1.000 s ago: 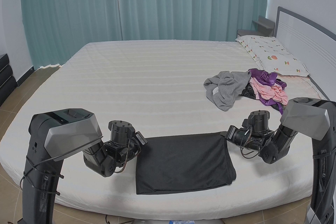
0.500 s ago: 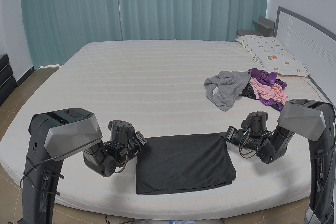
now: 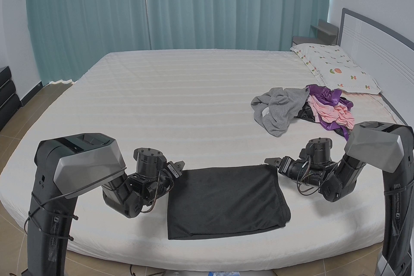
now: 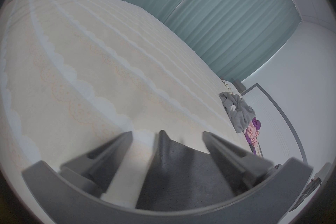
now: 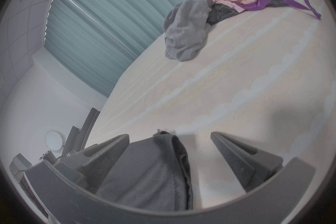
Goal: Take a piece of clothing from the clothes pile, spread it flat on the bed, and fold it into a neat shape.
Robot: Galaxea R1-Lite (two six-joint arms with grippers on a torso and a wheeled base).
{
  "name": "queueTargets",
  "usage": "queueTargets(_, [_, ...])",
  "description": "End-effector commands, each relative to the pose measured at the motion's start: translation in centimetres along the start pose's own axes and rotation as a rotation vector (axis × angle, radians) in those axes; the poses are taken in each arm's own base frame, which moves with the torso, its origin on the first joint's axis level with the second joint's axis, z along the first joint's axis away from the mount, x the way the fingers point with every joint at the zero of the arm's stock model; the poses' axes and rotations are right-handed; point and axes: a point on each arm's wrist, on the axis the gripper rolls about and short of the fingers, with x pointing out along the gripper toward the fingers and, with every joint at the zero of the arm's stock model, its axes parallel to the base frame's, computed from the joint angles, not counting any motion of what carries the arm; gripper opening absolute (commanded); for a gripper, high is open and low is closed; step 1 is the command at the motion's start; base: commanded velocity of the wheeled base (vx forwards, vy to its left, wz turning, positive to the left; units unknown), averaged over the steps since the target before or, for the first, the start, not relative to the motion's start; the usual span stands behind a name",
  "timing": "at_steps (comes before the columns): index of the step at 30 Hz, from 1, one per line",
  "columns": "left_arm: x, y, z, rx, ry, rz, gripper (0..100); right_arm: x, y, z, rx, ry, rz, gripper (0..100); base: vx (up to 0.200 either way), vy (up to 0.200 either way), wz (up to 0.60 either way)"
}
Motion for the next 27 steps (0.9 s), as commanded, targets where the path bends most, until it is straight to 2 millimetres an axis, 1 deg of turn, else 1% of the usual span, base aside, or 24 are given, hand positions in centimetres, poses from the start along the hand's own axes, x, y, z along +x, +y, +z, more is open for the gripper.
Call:
queueTargets(1, [-0.3,0.0,0.3,-0.051,0.000,0.002,100,-4.2,2.6,2.3,-0.006,-0.048,0.034,100,0.000,0.000,0.00])
queueTargets(4, [-1.3,0.3,0.5,-0.063,0.015,0.010,100,-5.4,2.4,1.6,0.004,-0.011,0.008,100,0.000,0.000,0.00])
queueTargets(5, [-1.3,0.3,0.5,-0.063,0.015,0.010,100,-5.4,2.4,1.6,0.004,-0.011,0.008,100,0.000,0.000,0.00])
queueTargets(7, [-2.4,0.9,1.2,-0.077,0.024,0.019,100,-6.9,1.8,0.5,0.016,0.035,-0.021,100,0.000,0.000,0.00])
queueTargets(11, [-3.5,1.9,2.6,-0.157,0.035,0.019,100,-8.5,1.1,-1.1,0.031,0.119,0.002,100,0.000,0.000,0.00])
queueTargets(14, [-4.3,2.2,3.6,-0.197,0.068,-0.014,100,-9.0,0.6,-1.9,0.033,0.170,0.044,100,0.000,0.000,0.00])
queueTargets(15, [-4.4,2.2,3.7,-0.198,0.069,-0.018,100,-9.0,0.6,-2.0,0.033,0.173,0.045,100,0.000,0.000,0.00])
queueTargets(16, [-4.7,2.4,4.1,-0.208,0.101,-0.046,100,-9.2,0.5,-2.3,0.030,0.179,0.067,100,0.000,0.000,0.00])
queueTargets(20, [-4.8,2.6,4.1,-0.208,0.120,-0.052,100,-9.5,0.4,-2.6,0.015,0.183,0.077,100,0.000,0.000,0.00])
queueTargets(23, [-4.8,2.6,4.0,-0.208,0.121,-0.053,100,-9.7,0.2,-3.0,-0.012,0.214,0.094,100,0.000,0.000,0.00])
queueTargets(27, [-4.8,2.6,4.0,-0.205,0.122,-0.052,100,-10.5,0.0,-3.9,-0.058,0.272,0.128,100,0.000,0.000,0.00])
